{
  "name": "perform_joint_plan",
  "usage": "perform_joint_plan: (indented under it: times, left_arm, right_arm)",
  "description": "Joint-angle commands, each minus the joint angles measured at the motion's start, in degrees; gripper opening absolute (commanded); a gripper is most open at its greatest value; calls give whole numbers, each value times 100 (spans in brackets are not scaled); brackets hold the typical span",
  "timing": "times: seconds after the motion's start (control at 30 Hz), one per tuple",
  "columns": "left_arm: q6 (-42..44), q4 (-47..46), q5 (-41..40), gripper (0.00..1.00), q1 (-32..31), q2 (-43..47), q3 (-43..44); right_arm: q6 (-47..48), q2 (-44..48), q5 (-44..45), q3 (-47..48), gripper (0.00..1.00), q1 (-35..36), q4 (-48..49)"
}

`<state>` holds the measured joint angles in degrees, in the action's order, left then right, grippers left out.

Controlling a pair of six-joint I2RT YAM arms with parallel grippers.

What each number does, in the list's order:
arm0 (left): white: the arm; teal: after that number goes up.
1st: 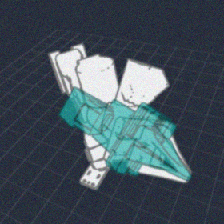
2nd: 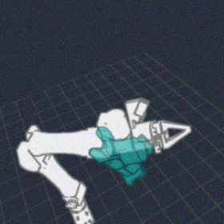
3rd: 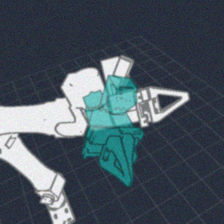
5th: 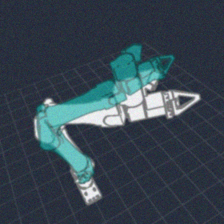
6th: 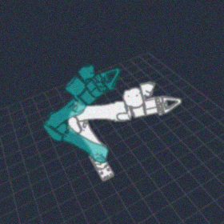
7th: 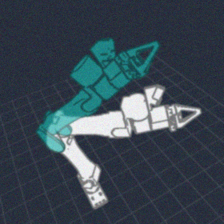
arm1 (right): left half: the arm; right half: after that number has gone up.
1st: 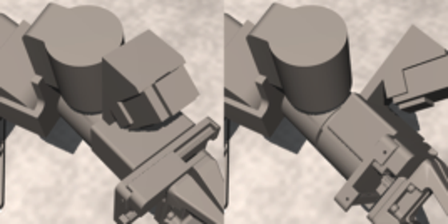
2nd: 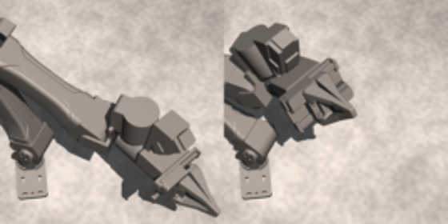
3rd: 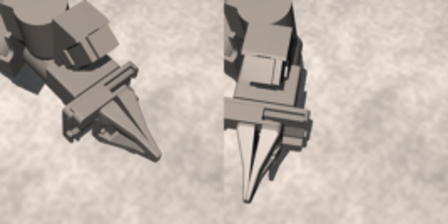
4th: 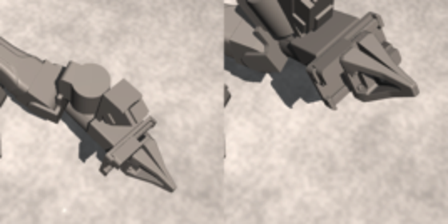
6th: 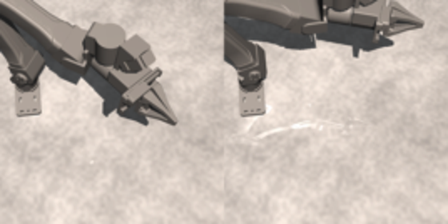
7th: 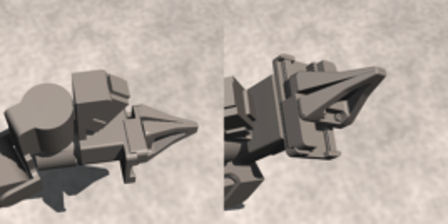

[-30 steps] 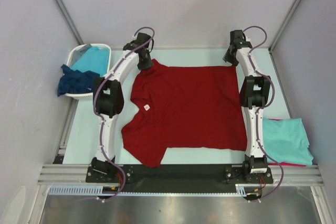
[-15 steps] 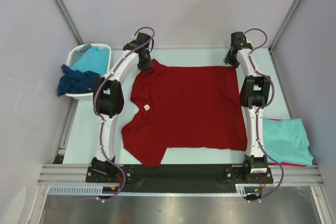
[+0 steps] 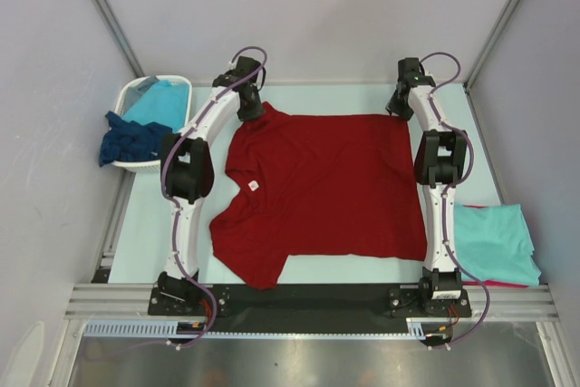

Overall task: Fold and stack the t-shirts
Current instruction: Grap the side of the flattened tshirt furthest away from the robot with both arms

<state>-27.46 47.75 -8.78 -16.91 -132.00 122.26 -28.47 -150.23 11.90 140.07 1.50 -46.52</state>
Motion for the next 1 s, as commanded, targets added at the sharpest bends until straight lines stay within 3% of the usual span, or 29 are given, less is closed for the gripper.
perform_joint_plan:
  times: [0.0, 0.33, 0.47, 0.63, 0.8, 0.97]
  left_arm:
    - [-31, -55, 34, 0, -41, 78, 237]
    - [-13, -55, 16, 0, -41, 34, 246]
    - [-13, -46, 7, 0, -41, 8, 272]
    - [-13, -29, 16, 0, -41, -62, 360]
    - [-22, -20, 7, 0, -41, -80, 395]
    - [-14, -20, -10, 0, -41, -71, 422]
  right_arm:
    - [-1, 390, 128, -146, 45, 26, -41]
    - [43, 100, 120, -155, 42, 17, -32]
    - [34, 3, 93, -164, 21, 9, -32]
    - [26, -6, 67, -120, 18, 0, -15]
    - [26, -6, 32, -129, 0, -27, -24]
    - [-9, 90, -12, -138, 0, -35, -41]
